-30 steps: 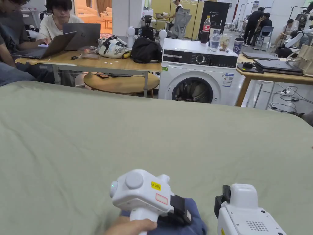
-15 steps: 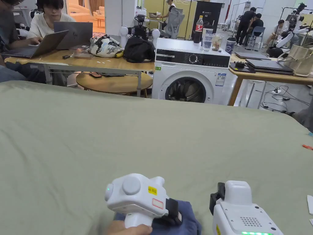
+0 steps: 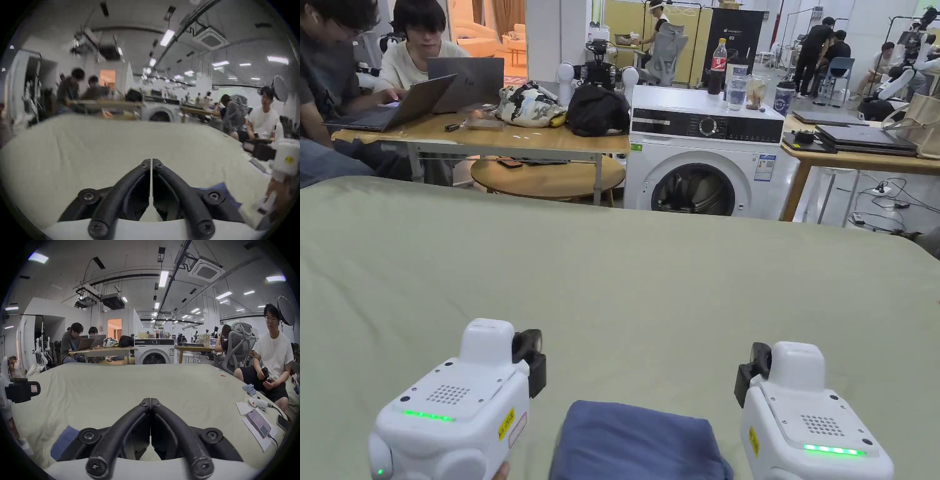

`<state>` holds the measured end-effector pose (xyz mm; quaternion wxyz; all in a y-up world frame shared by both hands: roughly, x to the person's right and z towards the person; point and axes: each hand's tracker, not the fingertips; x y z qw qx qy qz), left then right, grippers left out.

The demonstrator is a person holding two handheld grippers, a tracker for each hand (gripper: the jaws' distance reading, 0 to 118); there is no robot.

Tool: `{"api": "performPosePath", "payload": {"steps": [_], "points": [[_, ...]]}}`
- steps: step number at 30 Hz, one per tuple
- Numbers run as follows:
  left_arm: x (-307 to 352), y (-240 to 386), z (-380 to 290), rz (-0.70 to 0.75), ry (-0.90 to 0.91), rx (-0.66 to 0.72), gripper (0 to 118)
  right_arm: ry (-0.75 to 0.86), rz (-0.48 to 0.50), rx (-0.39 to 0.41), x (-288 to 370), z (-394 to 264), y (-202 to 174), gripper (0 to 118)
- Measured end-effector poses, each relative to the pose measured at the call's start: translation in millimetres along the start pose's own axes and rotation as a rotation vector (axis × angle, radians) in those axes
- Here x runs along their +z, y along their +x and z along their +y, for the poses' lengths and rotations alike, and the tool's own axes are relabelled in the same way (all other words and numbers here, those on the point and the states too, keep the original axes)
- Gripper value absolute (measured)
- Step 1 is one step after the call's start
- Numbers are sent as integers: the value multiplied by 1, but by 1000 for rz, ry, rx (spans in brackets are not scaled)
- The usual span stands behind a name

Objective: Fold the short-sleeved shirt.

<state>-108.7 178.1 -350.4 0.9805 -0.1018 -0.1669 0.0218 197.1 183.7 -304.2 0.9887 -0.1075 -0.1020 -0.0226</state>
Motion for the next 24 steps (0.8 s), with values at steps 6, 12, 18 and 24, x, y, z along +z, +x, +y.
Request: {"api": "performPosePath", "payload": {"steps": [6,12,18,24], "points": [[12,-12,-6,100,61,0,0,-5,22,14,11,13,-8,0],[20,-22,-4,106,68,29,0,-276,160,54,20,-23,-23,0],[26,-23,-8,95,60,21,0,-597,131,98,-33,-78,-37,0],[32,-32,-16,45,-70,34,0,-601,108,76,-44,-77,-35,0]]}}
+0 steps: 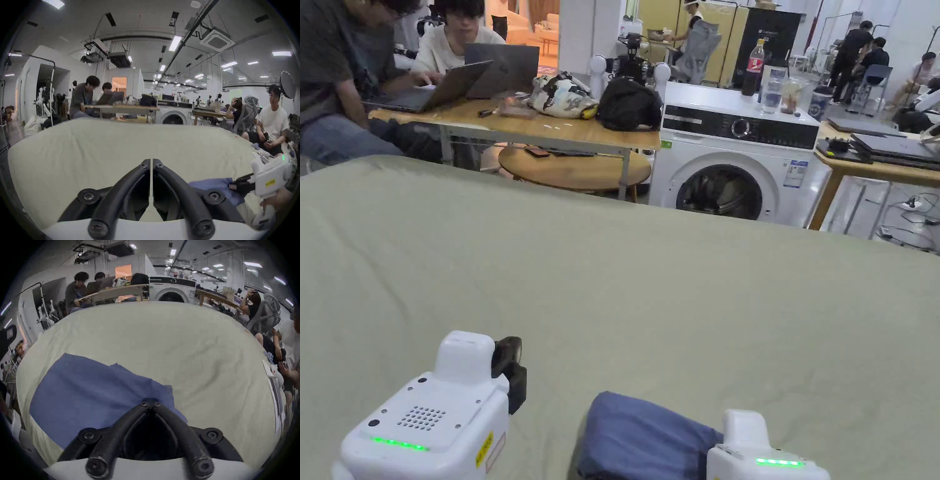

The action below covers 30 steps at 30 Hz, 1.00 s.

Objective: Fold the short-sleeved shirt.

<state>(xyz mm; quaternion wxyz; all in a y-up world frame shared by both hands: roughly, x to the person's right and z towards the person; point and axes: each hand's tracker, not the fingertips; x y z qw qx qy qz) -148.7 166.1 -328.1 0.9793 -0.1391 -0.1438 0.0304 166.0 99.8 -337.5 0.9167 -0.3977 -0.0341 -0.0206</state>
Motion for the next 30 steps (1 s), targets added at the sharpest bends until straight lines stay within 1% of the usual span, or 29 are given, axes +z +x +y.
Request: {"api": "performPosePath", "payload": {"steps": [3,5,6,7,8,9,10,11,12,17,21,23,25,26,27,28,29,30], "points": [[-15,-13,-1,-83,-187,69,0,-3,12,-1,-1,1,4,0],[-31,-24,-2,-156,-339,155,5,-4,21,-12,0,-1,6,0],[-42,-31,-2,-215,-413,211,5,-4,24,-11,0,0,7,0],[-54,-40,-3,-297,-497,277,21,-5,26,-9,0,0,7,0],[-69,-51,-6,-415,-619,364,39,-6,27,-6,2,-1,7,0],[-80,-57,-10,-494,-679,456,57,-8,27,-4,2,0,7,0],[-89,-61,-16,-518,-730,517,68,-10,27,-1,2,0,7,0],[-96,-62,-20,-532,-758,548,73,-10,27,2,1,0,7,0],[-102,-63,-22,-559,-754,555,73,-9,28,3,1,-1,8,0],[-137,-56,-40,-705,-863,641,73,-2,27,-2,2,-3,8,0],[-167,-36,-62,-836,-948,728,73,1,26,-3,3,-3,8,0],[-177,-24,-68,-853,-945,746,73,6,30,-6,4,-5,9,0],[-167,-8,-70,-843,-925,759,73,14,34,-10,5,-6,9,0],[-166,-5,-70,-847,-914,750,70,16,36,-12,6,-7,10,0],[-165,-4,-71,-851,-894,723,49,19,38,-15,6,-7,10,0],[-156,-2,-68,-813,-880,686,36,21,39,-19,6,-7,11,0],[-146,-1,-68,-755,-876,657,31,24,40,-22,6,-8,11,0],[-144,-3,-72,-751,-892,706,28,32,54,-26,7,-9,12,0]]}}
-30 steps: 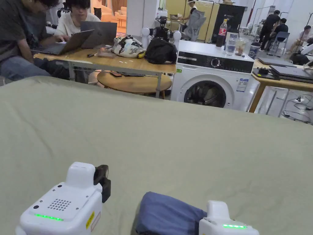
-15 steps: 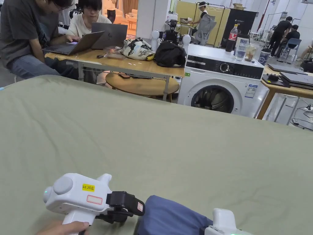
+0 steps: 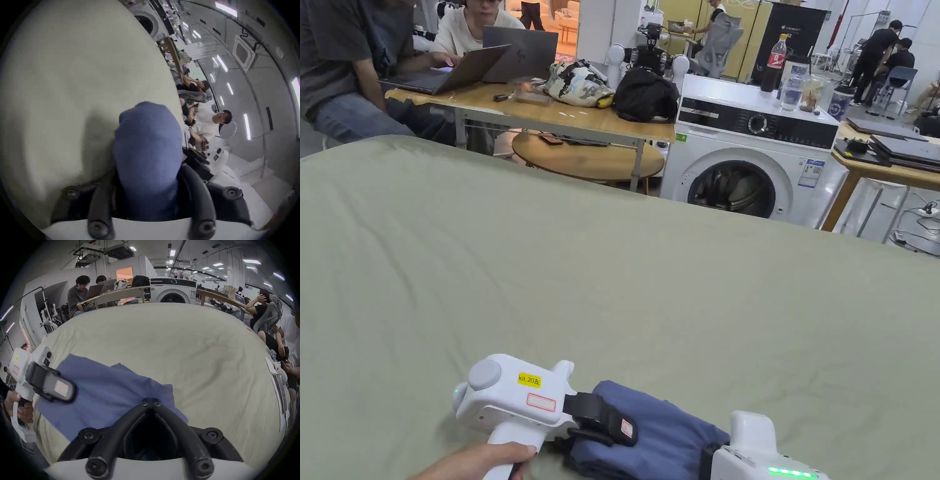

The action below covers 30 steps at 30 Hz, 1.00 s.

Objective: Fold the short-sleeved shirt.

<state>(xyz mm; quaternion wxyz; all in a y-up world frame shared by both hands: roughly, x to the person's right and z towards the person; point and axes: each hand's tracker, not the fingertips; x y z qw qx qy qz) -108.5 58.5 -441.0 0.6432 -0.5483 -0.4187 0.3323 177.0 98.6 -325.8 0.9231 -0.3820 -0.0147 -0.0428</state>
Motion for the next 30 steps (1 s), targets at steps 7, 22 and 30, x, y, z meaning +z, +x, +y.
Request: {"api": "performPosePath", "payload": {"steps": [7,22,30], "points": [[2,-2,0,-14,55,23,24,35,-20,18,3,-5,-7,0],[34,22,8,22,63,6,24,586,-102,27,71,37,-24,0],[128,30,14,127,98,-16,24,636,-48,74,71,37,-59,0]]}}
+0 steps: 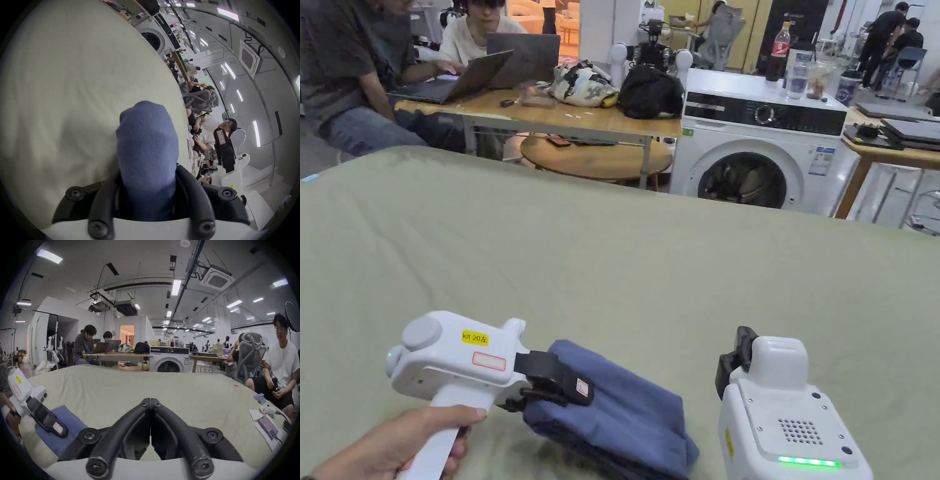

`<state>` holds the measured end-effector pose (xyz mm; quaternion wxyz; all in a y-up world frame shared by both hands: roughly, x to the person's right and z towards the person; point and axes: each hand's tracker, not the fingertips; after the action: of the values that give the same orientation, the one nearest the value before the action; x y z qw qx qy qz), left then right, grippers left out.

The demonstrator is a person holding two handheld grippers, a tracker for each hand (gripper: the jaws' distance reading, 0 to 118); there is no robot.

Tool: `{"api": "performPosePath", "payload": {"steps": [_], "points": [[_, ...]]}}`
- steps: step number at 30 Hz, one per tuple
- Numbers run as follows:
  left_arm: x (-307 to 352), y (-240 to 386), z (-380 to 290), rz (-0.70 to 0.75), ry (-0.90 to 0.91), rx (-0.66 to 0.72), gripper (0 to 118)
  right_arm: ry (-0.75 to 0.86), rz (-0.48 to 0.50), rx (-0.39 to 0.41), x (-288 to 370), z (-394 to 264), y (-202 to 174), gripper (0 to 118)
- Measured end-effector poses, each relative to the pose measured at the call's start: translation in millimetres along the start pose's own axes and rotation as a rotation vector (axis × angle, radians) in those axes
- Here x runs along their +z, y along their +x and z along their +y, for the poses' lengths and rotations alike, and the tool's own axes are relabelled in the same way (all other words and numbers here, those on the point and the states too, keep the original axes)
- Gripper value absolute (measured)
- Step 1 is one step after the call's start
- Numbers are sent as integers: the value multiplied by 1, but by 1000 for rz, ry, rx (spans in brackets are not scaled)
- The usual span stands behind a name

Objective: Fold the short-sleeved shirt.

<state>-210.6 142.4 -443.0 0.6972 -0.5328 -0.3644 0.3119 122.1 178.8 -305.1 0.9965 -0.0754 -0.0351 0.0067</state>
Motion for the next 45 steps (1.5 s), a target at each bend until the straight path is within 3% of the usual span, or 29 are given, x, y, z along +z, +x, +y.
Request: {"api": "performPosePath", "payload": {"steps": [3,7,13,19,24,28,29,30,33,39,43,45], "points": [[53,-4,1,67,50,-4,24,0,38,33,-8,2,-27,0],[129,-15,2,189,119,16,24,-8,95,8,-21,7,-61,0],[230,-50,24,395,113,42,24,-36,189,16,-40,10,-111,0],[306,-87,53,658,97,106,24,-62,243,37,-46,4,-137,0],[320,-114,62,849,63,116,24,-83,242,59,-49,-3,-143,0],[309,-131,53,853,66,145,24,-108,236,54,-56,-7,-143,0],[309,-133,50,873,74,139,31,-111,238,47,-56,-7,-143,0],[307,-133,49,883,76,132,46,-111,234,44,-57,-7,-143,0],[311,-129,47,1007,85,74,59,-111,233,39,-56,-7,-143,0],[342,-108,47,1100,267,11,61,-111,235,47,-55,-4,-145,0],[326,-86,35,1058,360,-99,61,-107,233,44,-54,-2,-145,0],[302,-77,23,956,402,-181,61,-103,231,39,-52,-1,-142,0]]}}
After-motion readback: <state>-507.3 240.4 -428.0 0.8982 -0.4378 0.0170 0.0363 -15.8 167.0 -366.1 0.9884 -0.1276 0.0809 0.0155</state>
